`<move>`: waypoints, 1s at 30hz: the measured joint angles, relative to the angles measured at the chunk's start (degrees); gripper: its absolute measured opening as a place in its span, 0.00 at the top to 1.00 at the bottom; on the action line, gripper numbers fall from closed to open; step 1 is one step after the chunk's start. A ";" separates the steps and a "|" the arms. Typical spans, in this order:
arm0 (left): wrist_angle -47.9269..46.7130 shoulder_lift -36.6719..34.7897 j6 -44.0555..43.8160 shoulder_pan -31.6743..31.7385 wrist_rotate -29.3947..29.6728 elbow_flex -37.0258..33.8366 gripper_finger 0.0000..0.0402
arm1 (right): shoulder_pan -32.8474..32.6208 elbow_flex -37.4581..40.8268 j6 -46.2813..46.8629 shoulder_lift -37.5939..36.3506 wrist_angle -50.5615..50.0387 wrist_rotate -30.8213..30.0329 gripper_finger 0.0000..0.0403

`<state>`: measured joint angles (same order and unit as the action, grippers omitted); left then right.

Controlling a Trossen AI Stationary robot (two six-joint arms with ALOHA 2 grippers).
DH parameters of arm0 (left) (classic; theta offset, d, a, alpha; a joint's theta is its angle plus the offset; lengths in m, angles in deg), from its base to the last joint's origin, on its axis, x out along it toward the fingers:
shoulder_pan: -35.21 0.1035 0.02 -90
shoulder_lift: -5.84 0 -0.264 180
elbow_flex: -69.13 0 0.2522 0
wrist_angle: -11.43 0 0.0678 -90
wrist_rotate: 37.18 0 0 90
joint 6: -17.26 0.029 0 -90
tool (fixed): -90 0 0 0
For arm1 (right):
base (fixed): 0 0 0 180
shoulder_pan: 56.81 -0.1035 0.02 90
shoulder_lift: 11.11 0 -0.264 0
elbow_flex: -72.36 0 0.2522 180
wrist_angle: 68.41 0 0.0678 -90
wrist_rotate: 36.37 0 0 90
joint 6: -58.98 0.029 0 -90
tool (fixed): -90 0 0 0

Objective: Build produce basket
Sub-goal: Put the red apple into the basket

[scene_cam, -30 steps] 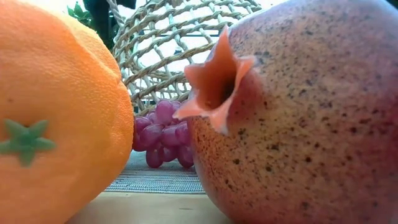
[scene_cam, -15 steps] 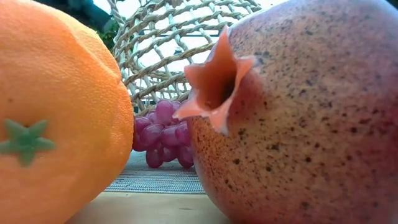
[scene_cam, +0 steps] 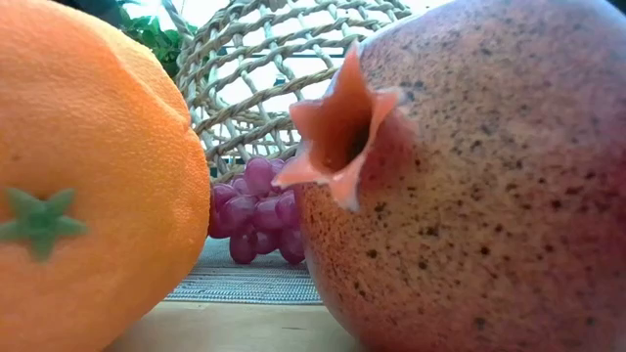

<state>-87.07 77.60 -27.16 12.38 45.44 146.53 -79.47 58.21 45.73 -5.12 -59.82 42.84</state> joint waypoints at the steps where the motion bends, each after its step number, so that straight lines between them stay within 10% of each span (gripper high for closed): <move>1: 1.62 0.03 -1.65 -1.81 1.15 0.00 0.07 | -0.02 0.00 0.02 -0.01 0.02 -0.01 0.23; 12: 8.85 1.76 -13.94 -16.97 6.19 -5.19 0.07 | -0.01 0.00 0.00 -0.02 0.07 0.00 0.23; 30: 17.25 1.80 -12.38 -19.50 4.63 -17.67 0.07 | -0.01 0.00 0.00 -0.02 0.07 -0.02 0.23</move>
<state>-69.82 79.40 -39.54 -7.12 50.07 128.86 -79.47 58.21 45.73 -5.13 -59.75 42.82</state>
